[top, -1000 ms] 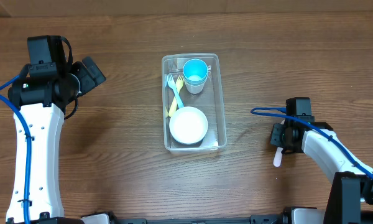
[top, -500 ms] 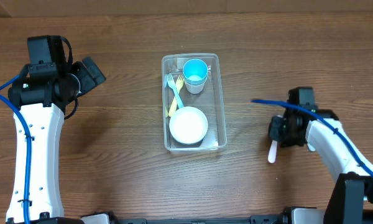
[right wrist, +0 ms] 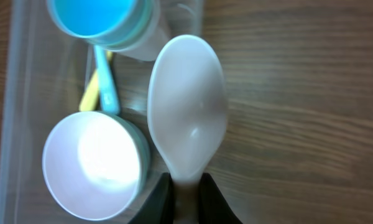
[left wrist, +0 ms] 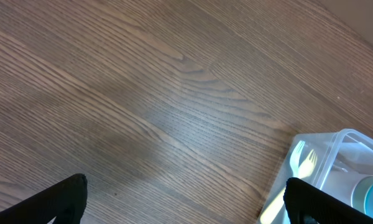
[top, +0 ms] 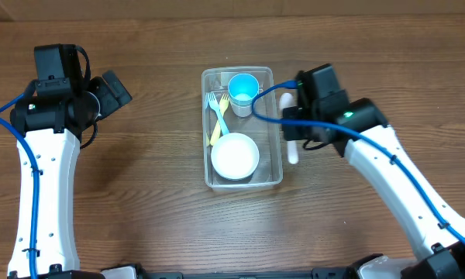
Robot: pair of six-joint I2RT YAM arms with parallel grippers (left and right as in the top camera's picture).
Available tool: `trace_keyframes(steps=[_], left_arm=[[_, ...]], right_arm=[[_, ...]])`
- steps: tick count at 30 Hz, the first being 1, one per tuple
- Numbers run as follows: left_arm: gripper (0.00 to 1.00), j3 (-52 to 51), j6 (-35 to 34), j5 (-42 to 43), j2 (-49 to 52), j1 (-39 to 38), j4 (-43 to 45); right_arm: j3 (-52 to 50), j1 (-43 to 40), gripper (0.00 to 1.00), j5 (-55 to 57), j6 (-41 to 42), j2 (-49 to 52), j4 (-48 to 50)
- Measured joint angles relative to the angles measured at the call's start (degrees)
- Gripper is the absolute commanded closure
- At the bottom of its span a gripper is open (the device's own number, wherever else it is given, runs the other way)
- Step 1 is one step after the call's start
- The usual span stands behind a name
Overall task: Pack container
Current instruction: 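Carry the white spoon into the container's right side and release, then move the right gripper to the teal fork and grasp it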
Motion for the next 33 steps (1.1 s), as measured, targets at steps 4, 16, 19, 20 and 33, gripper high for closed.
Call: trace_keyframes(steps=[4,16,19,20,33], left_arm=[[0.0,0.0,0.0,0.0,0.0,0.0,0.0],[0.0,0.0,0.0,0.0,0.0,0.0,0.0],[0.0,0.0,0.0,0.0,0.0,0.0,0.0],[0.0,0.0,0.0,0.0,0.0,0.0,0.0],[0.0,0.0,0.0,0.0,0.0,0.0,0.0]], right_arm=[[0.0,5.6,0.96,3.2,0.2,0.5,4.4],[0.0,6.2,0.48,4.3,0.6,10.8,5.9],[0.0,5.3,0.48,4.1,0.6,9.6,4.8],[0.0,3.5,0.47,4.1,0.5,7.6,3.3],[-14.2,-57.1,0.24,-6.8,0.6,-1.3,-5.4]])
